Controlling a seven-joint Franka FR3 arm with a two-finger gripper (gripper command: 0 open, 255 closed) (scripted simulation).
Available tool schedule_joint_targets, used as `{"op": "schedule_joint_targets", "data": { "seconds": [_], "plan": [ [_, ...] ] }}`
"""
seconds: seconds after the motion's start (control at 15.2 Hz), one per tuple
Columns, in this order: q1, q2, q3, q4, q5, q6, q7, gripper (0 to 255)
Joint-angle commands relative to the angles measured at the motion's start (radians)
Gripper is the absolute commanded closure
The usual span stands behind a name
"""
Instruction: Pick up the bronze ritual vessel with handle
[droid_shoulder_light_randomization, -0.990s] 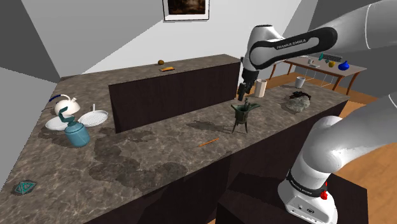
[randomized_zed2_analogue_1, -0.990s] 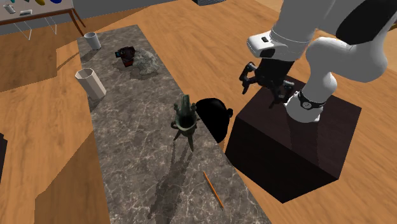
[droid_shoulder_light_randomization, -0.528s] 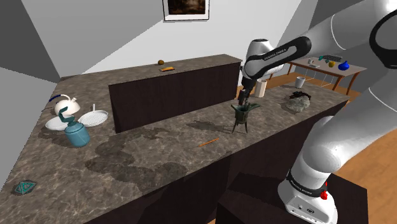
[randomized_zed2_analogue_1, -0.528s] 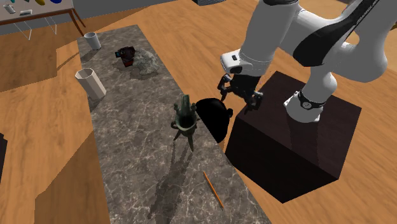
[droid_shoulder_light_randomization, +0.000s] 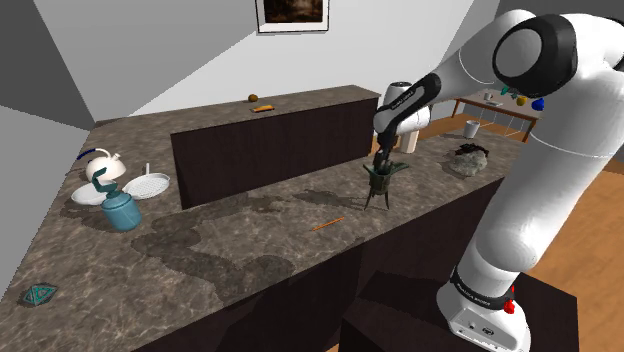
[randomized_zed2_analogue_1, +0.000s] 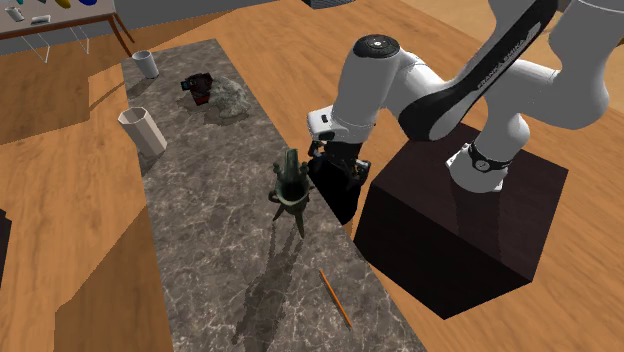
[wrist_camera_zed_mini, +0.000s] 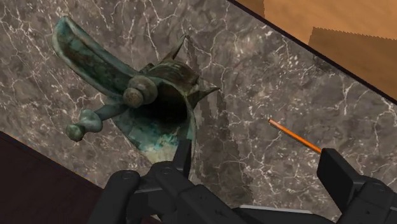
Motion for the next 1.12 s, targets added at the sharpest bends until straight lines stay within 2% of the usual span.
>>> {"op": "schedule_joint_targets", "data": {
  "seconds": [0.0,0.33,0.86,0.99,1.06],
  "plan": [
    [-0.008,0.091,-0.018,0.037,0.070,0.049,-0.087,0],
    [-0.083,0.307,0.020,0.162,0.252,0.121,-0.278,0],
    [-0.129,0.396,0.078,0.160,0.333,0.205,-0.333,0],
    [-0.129,0.396,0.079,0.160,0.332,0.205,-0.333,0],
    [-0.130,0.397,0.079,0.164,0.333,0.202,-0.333,255]
  ]
}}
